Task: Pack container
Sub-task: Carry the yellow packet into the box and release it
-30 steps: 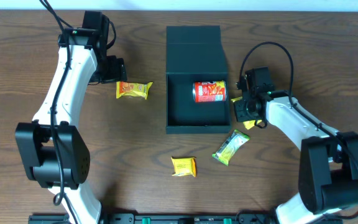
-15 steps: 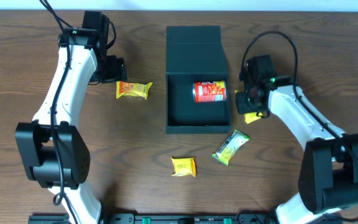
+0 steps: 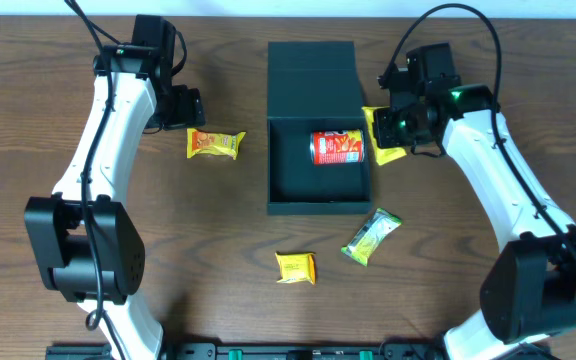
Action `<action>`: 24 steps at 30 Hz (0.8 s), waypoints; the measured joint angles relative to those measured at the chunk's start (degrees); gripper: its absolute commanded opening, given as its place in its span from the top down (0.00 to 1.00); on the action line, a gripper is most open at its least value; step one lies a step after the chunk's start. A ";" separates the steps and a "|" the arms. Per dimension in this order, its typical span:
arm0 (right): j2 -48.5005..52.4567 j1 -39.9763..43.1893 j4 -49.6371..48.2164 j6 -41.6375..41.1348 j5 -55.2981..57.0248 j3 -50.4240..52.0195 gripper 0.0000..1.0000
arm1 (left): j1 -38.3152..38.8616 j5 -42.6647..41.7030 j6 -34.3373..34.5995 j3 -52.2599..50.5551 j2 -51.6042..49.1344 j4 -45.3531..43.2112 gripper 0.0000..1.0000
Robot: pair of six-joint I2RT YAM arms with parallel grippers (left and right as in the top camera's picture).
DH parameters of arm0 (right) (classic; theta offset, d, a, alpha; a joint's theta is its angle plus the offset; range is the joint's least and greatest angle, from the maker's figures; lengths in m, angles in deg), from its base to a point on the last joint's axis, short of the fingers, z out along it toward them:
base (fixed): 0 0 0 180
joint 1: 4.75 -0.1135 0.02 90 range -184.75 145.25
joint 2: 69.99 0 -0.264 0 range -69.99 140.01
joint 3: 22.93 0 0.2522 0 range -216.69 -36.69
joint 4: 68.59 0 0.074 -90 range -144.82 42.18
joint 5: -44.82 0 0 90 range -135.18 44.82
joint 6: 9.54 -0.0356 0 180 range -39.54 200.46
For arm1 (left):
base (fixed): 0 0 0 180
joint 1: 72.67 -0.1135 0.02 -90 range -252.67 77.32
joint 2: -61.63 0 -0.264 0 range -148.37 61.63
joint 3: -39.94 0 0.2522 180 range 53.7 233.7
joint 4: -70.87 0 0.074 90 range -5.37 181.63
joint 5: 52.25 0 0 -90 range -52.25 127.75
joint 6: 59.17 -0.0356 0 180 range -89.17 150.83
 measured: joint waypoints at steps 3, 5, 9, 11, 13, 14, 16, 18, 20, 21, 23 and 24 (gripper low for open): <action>0.00 -0.24 0.07 -2.38 -3.23 0.00 0.88 | 0.00 0.00 -0.02 0.00 0.00 -0.35 0.05; 0.00 -0.79 0.02 -3.93 -4.44 0.00 0.88 | 0.00 0.00 0.00 0.00 0.00 -0.72 0.05; 0.00 -3.91 0.02 -8.24 -5.77 0.00 0.88 | 0.00 0.00 -0.02 0.00 -0.02 -1.38 0.05; 0.00 -6.29 -0.09 -10.69 -6.27 0.00 0.88 | 0.00 0.00 -0.02 0.00 0.00 -1.64 0.05; 0.00 -9.09 -0.96 -13.29 -6.45 0.00 0.88 | 0.00 0.02 -0.04 0.00 0.00 -1.95 0.04; 0.00 -10.27 -1.62 -14.21 -6.60 0.00 0.87 | 0.00 0.02 -0.04 0.00 -0.02 -2.03 0.05; 0.00 -12.68 -3.63 -15.78 -6.60 0.00 0.86 | 0.00 0.02 -0.07 0.00 0.00 -2.25 0.05; 0.00 -14.88 -5.29 -17.22 -6.10 -0.02 0.83 | 0.00 0.02 -0.13 0.00 0.00 -2.40 0.04; 0.00 -17.33 -6.32 -18.78 -4.28 -0.02 0.82 | 0.00 0.02 -0.44 0.00 0.00 -2.75 0.05; 0.00 -18.29 -6.40 -19.37 -3.13 -0.02 0.82 | 0.00 0.02 -0.59 0.00 0.00 -2.89 0.05; 0.00 -19.89 -6.82 -20.74 -0.57 -0.02 0.83 | 0.00 0.02 -1.51 0.00 0.00 -2.97 0.05; 0.00 -20.44 -7.17 -21.24 0.92 -0.02 0.83 | 0.00 0.02 -1.73 0.00 0.00 -2.93 0.05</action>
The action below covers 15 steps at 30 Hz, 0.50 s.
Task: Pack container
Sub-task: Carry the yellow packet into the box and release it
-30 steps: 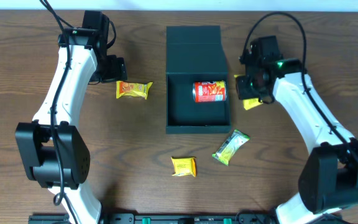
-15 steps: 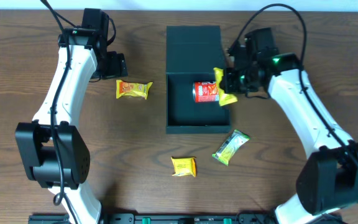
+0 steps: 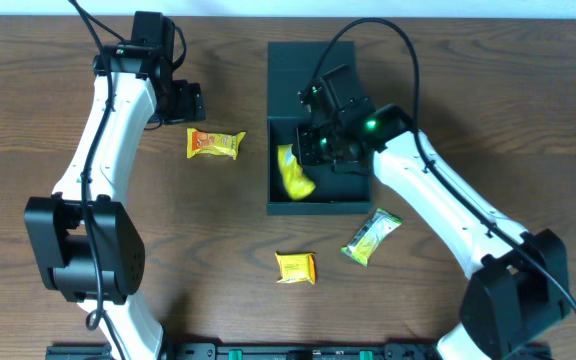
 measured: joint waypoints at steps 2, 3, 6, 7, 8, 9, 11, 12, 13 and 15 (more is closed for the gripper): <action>0.00 -0.44 -1.09 -0.44 2.32 0.00 0.83 | 0.00 0.00 -0.11 0.00 0.00 -0.02 0.05; 0.00 -0.48 -1.70 -0.61 3.43 0.00 0.83 | 0.00 0.00 -0.24 0.00 0.00 -0.04 0.05; 0.00 -0.42 -4.09 -0.76 6.45 0.00 0.81 | 0.00 0.02 -0.26 0.00 0.00 -0.39 0.05; 0.00 -0.31 -4.72 -0.59 6.91 -0.04 0.80 | 0.00 0.00 -0.26 0.00 0.00 -0.55 0.05; 0.00 -0.11 -4.90 -0.26 7.28 -0.26 0.77 | 0.00 0.02 -0.26 0.00 0.00 -0.76 0.05; 0.00 0.04 -4.76 -0.02 7.45 -0.59 0.73 | 0.00 0.02 -0.26 0.00 0.00 -1.01 0.04; 0.04 0.92 -3.41 1.07 7.78 -2.69 0.61 | 0.00 0.02 -0.26 0.00 0.00 -1.81 0.05; 0.04 1.51 -2.47 1.40 8.00 -4.17 0.55 | 0.00 0.00 -0.26 0.00 0.00 -2.38 0.05; 0.04 2.43 -1.14 1.95 8.13 -6.45 0.53 | 0.00 0.00 -0.28 0.00 -0.02 -2.93 0.05; 0.04 4.76 2.49 3.10 8.46 -12.07 0.47 | 0.00 0.04 -1.11 0.00 -0.07 -3.82 0.05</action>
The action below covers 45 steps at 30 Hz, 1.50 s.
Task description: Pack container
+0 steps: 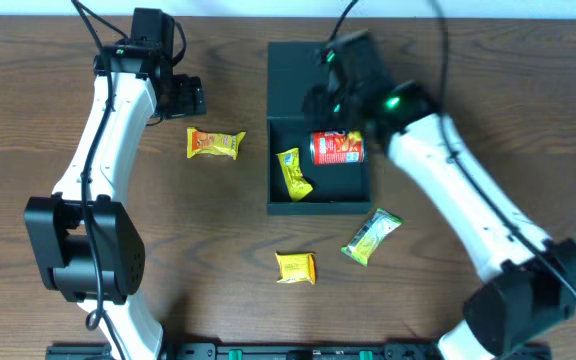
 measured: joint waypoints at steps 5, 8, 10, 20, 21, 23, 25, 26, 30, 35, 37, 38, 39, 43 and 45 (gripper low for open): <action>-0.15 6.01 8.22 1.55 0.55 -11.30 0.38 | 0.00 -1.14 9.81 0.02 -1.57 3.54 0.05; -0.28 8.98 11.98 2.12 1.03 -14.29 0.29 | 0.22 -3.80 26.91 0.02 -2.47 7.56 0.05; -0.39 9.90 13.25 2.10 1.20 -14.69 0.25 | 0.83 -5.31 36.87 0.02 -2.54 7.67 0.05; -0.37 10.19 19.91 4.15 1.14 -14.73 0.11 | 10.43 -4.24 81.07 0.15 -4.20 -1.60 0.05; -0.37 10.19 20.79 4.83 1.16 -14.73 0.10 | 10.62 -4.09 82.36 0.17 -4.79 -1.73 0.05; -0.37 10.19 21.73 5.38 1.16 -14.73 0.08 | 10.58 -3.87 84.59 0.17 -6.75 -1.57 0.05; -0.37 10.19 22.75 6.23 1.16 -14.73 0.07 | 10.34 -3.96 86.44 0.17 -9.27 -1.51 0.05; -0.37 10.19 23.21 6.45 1.16 -14.73 0.06 | 10.23 -4.17 87.45 0.17 -10.36 -1.44 0.05; -0.37 10.19 23.89 6.99 1.16 -14.73 0.04 | 10.16 -4.59 90.92 0.17 -13.68 -1.36 0.04; -0.37 10.19 25.24 8.02 1.14 -14.73 0.02 | 10.16 -3.58 92.87 0.17 -14.32 -1.33 0.05; -0.37 10.19 25.55 8.20 1.16 -14.73 0.01 | 10.16 -2.54 93.09 0.17 -14.32 -0.63 0.05; -0.37 10.19 25.68 8.26 1.16 -14.73 0.01 | 10.16 -1.95 93.09 0.17 -14.32 0.04 0.05; -0.37 10.19 25.88 8.44 1.16 -14.73 0.01 | 10.16 -1.03 93.20 0.17 -14.32 1.07 0.05; -0.37 10.19 26.36 8.48 1.16 -14.73 0.01 | 10.14 1.07 93.29 0.17 -14.32 3.21 0.04; -0.37 10.19 26.60 8.48 1.16 -14.73 0.01 | 10.12 1.73 93.26 0.17 -14.32 2.97 0.04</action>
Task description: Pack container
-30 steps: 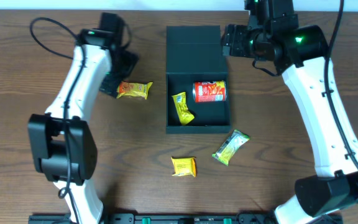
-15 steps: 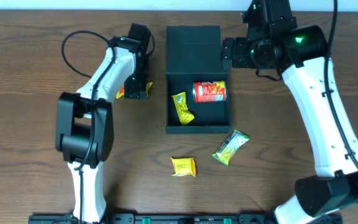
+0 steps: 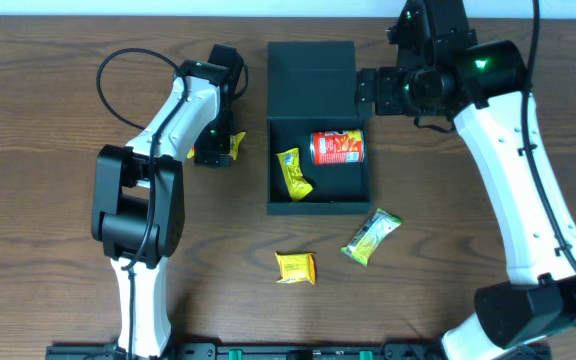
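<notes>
The black box [image 3: 274, 190] lies open, its lid [image 3: 311, 66] folded back. Inside lie a red can [image 3: 338, 147] and a yellow packet [image 3: 293, 172]. My left gripper [image 3: 214, 150] is down on the orange packet [image 3: 197, 153] left of the box. It covers most of the packet, and its jaws are hard to read. My right gripper [image 3: 365, 90] hangs open and empty beside the lid's right edge. On the table in front of the box lie a green packet [image 3: 371, 237] and a small yellow packet [image 3: 296, 267].
The white links of the left arm [image 3: 158, 125] reach across the table's left half. Those of the right arm [image 3: 523, 190] run down the right side. Black cables loop above both arms.
My left gripper has moved from the far left corner onto the orange packet. My right gripper has moved from over the box's back to the right of the lid.
First my right gripper was at a yellow packet right of the box, with only the can inside. Then it was over the box with that packet. Then the packet lay in the box beside the can. Now the left gripper is at the orange packet.
</notes>
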Action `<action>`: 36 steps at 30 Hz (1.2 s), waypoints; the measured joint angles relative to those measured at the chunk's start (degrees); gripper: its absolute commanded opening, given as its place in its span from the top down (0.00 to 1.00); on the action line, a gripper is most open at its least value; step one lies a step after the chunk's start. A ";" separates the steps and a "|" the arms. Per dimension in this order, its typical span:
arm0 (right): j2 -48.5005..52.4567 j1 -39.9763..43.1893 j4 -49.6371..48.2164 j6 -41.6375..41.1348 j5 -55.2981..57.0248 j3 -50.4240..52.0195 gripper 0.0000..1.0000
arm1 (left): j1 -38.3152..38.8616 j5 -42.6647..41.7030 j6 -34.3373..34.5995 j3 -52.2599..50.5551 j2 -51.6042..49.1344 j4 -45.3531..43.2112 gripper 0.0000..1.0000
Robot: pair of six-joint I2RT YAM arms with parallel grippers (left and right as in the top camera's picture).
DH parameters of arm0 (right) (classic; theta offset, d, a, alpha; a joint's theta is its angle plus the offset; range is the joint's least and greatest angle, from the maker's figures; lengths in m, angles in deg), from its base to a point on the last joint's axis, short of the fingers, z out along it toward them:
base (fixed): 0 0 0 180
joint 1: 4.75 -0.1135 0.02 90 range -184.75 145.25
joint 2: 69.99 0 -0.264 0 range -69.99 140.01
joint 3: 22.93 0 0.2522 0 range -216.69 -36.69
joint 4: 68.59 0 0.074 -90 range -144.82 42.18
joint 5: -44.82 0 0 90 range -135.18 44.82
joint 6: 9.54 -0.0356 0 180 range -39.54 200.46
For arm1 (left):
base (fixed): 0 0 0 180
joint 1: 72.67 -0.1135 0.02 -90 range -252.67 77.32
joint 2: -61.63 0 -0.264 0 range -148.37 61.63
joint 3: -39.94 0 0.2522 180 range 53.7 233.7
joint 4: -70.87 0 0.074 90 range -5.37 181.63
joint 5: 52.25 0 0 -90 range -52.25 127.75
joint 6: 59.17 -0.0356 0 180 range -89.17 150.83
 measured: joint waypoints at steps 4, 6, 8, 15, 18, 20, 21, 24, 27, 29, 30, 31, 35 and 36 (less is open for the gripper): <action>0.00 0.00 0.28 0.00 0.00 0.00 0.01 | -0.02 1.01 0.00 0.00 0.00 -0.02 0.04; 0.00 0.00 0.42 0.00 0.00 0.00 0.01 | -0.02 1.77 0.00 0.00 0.00 -0.07 0.04; 0.00 0.00 0.79 0.00 0.00 0.00 0.01 | -0.04 2.38 0.00 0.00 0.00 -0.74 0.04; 0.00 0.00 1.31 0.00 0.00 0.00 0.01 | -0.22 3.17 -1.62 0.00 -0.09 -5.03 0.04; 0.00 0.00 1.44 0.02 0.00 0.00 0.01 | -0.26 3.15 -2.23 0.00 -0.55 -5.03 0.04; 0.00 0.00 1.49 0.02 0.00 0.00 0.01 | -0.26 3.15 -2.40 0.00 -1.01 -5.03 0.04; 0.00 0.00 1.49 0.02 0.00 0.00 0.01 | -0.26 3.15 -2.43 0.00 -1.18 -5.03 0.03; 0.00 0.00 1.51 0.02 0.00 0.00 0.01 | -0.26 3.15 -2.45 0.00 -1.62 -5.14 0.01; 0.00 0.00 1.53 0.02 0.00 0.00 0.01 | -0.26 2.84 -2.67 0.00 -2.56 -5.51 0.10; 0.00 0.00 1.53 0.00 0.00 0.00 0.01 | -0.28 2.05 -3.13 0.00 -3.72 -5.62 0.19; 0.00 0.00 1.53 0.00 0.00 0.00 0.01 | -0.26 1.73 -3.52 0.00 -4.13 -5.66 0.22; 0.00 0.00 1.60 0.02 0.00 0.00 0.01 | -0.26 1.62 -3.50 0.00 -4.35 -5.68 0.25; 0.00 0.00 1.90 0.02 0.00 0.00 0.01 | -0.33 1.44 -3.82 0.00 -4.35 -6.43 0.39; 0.00 0.00 2.01 0.02 0.00 0.00 0.01 | -0.37 1.38 -4.15 0.00 -4.35 -6.51 0.43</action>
